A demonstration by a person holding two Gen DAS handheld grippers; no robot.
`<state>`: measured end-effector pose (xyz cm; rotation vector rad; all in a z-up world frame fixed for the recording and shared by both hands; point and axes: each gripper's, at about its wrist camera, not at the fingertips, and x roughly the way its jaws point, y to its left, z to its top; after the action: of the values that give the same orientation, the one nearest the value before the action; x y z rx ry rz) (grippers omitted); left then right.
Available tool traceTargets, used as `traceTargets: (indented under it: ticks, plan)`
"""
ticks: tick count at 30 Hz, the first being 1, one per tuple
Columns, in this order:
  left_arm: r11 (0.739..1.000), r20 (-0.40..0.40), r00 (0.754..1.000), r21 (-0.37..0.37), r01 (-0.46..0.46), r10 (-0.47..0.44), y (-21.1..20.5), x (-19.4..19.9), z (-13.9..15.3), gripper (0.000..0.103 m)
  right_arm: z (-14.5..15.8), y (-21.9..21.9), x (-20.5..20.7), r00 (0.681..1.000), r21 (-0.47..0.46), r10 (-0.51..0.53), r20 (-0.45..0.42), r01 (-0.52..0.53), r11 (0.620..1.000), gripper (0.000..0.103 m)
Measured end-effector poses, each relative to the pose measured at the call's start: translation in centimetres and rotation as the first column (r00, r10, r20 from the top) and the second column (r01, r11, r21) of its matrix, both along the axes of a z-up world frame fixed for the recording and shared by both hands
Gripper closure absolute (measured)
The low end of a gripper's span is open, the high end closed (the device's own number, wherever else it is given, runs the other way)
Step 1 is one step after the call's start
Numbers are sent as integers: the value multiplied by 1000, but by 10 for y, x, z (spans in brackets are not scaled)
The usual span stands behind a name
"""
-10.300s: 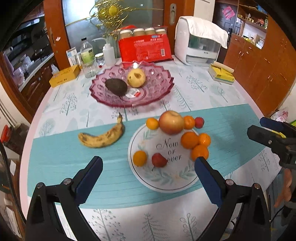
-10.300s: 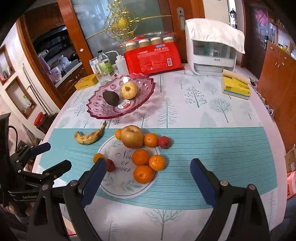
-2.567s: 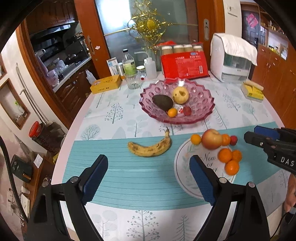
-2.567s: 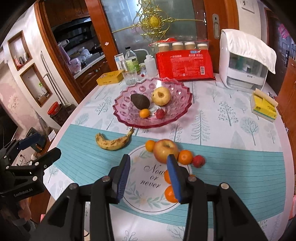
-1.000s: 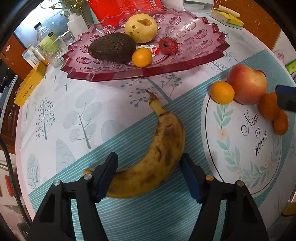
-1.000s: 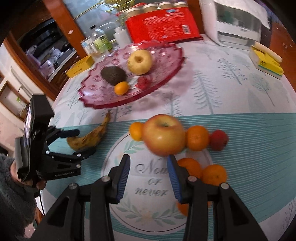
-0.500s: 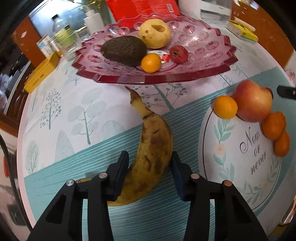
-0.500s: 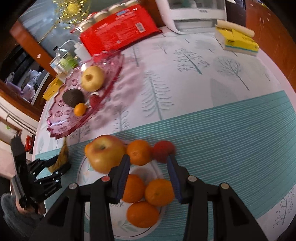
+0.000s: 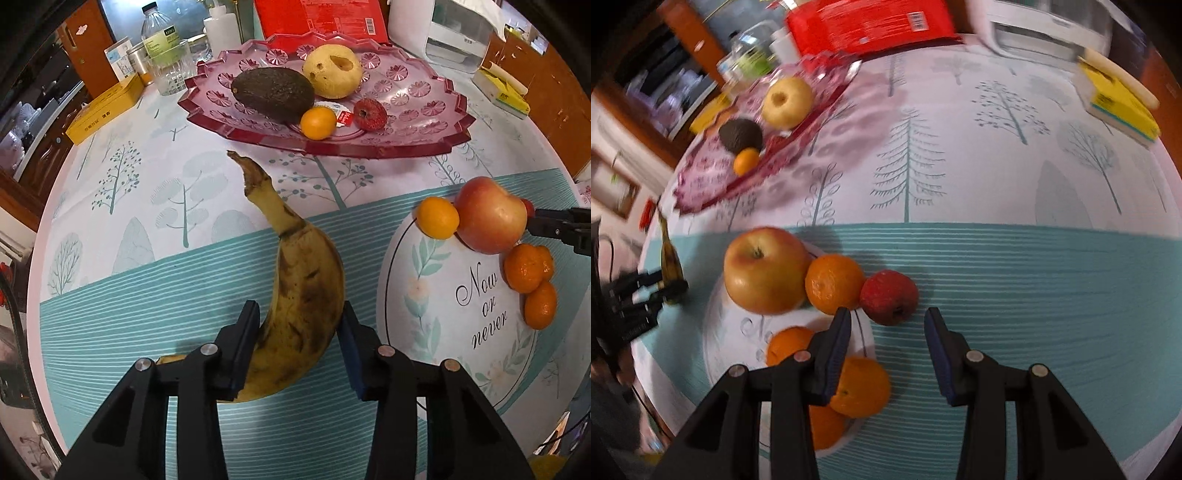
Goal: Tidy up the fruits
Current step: 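Lift the banana with the left tool while the right tool grasps the red fruit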
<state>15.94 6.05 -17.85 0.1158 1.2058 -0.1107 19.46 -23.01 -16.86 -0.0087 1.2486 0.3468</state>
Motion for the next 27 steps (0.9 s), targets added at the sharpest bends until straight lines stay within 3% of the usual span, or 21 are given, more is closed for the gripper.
traceTargets:
  ticks: [8,16,23,27]
  plan:
    - [998,-3,999,31,-51,51,-6,7,-9,62,-6,14,8,972,-90,233,21,-230,969,61]
    - [993,-15,994,31,-111,111,-1,18,-16,62,-10,8,14,953,-53,301,38,-299,953,62]
    - [982,-18,984,-59,-180,179,12,22,-19,55,-13,13,11,920,-88,386,71,-380,921,68]
    - [982,-16,984,-48,-180,180,9,21,-20,58,-13,13,14,924,-87,374,75,-367,926,69]
